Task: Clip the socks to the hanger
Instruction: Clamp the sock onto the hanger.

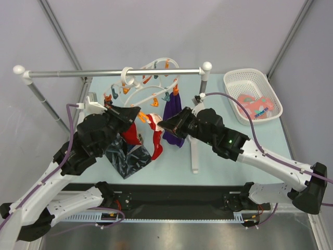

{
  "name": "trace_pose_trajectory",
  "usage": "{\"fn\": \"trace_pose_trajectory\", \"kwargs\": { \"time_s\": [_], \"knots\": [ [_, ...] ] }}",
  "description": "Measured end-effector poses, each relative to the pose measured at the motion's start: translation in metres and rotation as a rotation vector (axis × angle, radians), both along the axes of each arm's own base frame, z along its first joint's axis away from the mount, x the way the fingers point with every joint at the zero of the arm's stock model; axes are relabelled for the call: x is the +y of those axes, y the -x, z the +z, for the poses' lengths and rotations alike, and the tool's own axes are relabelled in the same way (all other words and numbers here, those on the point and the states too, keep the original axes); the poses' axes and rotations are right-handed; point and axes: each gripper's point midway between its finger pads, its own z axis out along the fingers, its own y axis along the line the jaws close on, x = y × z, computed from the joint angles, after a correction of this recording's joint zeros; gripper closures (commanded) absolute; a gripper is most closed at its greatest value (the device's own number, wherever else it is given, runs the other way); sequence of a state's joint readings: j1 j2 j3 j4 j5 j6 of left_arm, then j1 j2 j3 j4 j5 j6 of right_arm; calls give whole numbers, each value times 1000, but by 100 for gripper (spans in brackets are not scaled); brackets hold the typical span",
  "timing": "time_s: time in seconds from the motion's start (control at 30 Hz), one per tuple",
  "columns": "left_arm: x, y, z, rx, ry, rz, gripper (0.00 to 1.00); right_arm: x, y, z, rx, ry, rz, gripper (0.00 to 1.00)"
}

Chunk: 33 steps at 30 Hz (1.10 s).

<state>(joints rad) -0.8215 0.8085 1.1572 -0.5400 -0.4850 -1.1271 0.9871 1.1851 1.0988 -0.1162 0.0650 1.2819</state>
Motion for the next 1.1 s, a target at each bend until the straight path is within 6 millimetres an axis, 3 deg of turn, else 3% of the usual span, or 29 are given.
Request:
{"fn": "trace_pose_trajectory", "kwargs": {
  "time_s": [0.23,0.53,1.1],
  "knots": [
    [0,0,0,0,1,-1,100,5,-3,15,-15,-37,-6,100],
    [0,0,0,0,3,-2,100,9,-5,6,-5,-16,-12,100],
    [-3,0,0,-1,7,-10,100,20,-3,11,0,-27,-3,100]
  ]
}}
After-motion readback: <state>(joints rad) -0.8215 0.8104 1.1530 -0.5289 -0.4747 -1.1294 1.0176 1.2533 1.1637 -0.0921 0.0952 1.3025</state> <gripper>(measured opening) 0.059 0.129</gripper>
